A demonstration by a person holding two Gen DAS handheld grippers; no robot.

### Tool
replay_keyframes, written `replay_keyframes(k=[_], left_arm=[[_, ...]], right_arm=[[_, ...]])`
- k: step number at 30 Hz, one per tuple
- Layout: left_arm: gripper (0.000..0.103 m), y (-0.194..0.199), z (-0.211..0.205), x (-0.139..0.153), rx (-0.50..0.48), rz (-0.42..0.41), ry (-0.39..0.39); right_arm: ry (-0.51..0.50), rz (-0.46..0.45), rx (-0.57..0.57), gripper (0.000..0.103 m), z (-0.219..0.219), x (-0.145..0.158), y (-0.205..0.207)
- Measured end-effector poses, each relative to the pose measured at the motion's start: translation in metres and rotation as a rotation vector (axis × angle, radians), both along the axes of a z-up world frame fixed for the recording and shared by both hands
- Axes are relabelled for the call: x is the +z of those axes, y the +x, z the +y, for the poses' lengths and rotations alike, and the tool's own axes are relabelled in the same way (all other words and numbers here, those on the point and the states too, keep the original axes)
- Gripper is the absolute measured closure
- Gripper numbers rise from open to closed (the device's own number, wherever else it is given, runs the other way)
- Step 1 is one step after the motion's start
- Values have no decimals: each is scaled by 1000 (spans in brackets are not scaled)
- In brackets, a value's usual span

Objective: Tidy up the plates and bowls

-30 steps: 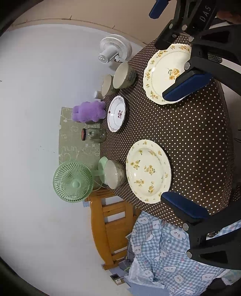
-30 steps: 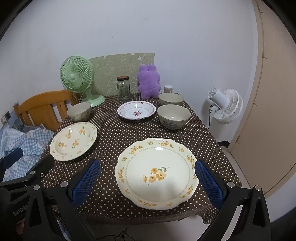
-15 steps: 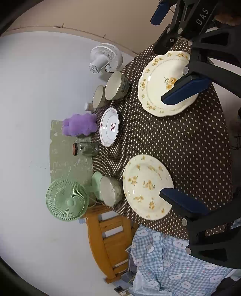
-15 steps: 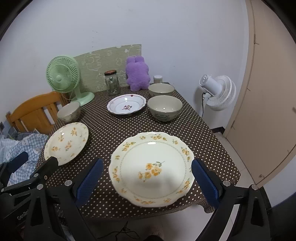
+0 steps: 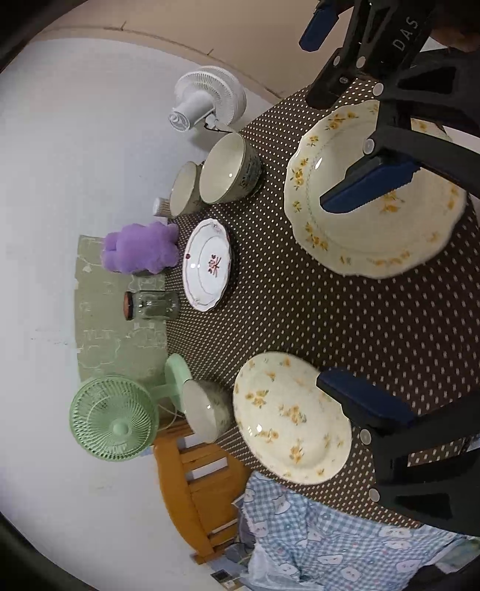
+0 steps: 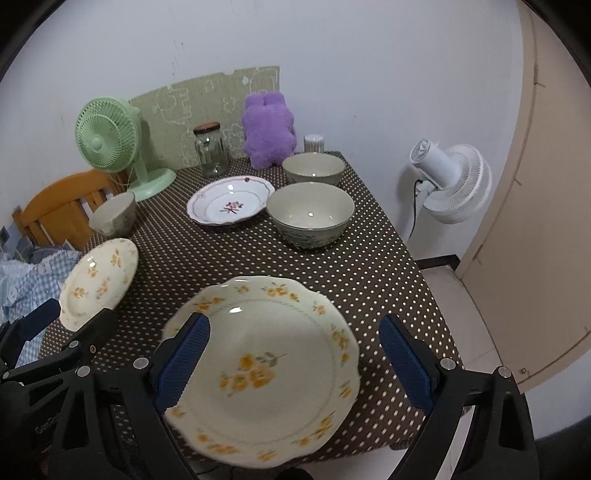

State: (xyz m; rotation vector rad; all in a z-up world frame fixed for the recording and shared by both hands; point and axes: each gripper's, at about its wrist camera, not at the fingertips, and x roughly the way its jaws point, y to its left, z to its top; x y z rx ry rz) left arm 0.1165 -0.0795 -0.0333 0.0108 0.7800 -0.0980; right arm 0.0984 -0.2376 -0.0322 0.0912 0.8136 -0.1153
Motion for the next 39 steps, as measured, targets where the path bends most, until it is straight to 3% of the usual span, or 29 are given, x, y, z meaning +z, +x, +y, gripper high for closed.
replay_keyframes(k=[11,19,27,30,32,39], left_arm=[[19,25,-21,-53,100,134,-5],[32,37,-29,-79,112,185,-8],[48,48,-38,-86,96,224,-27],[53,50,-40,-88,98,237,-24],[55,52,-40,-88,106,243,-18],[56,53,-43,-89,106,258,11]], right_arm=[[40,123,33,12,-36,-58,40],[50,173,59,17,-41,-87,57],[89,233,63,35,-52,-103,67],[104,259,75,52,-53,-108,71],[119,287,83,57,-54,-112,73],[105,300,95,57,-52,-110,74]])
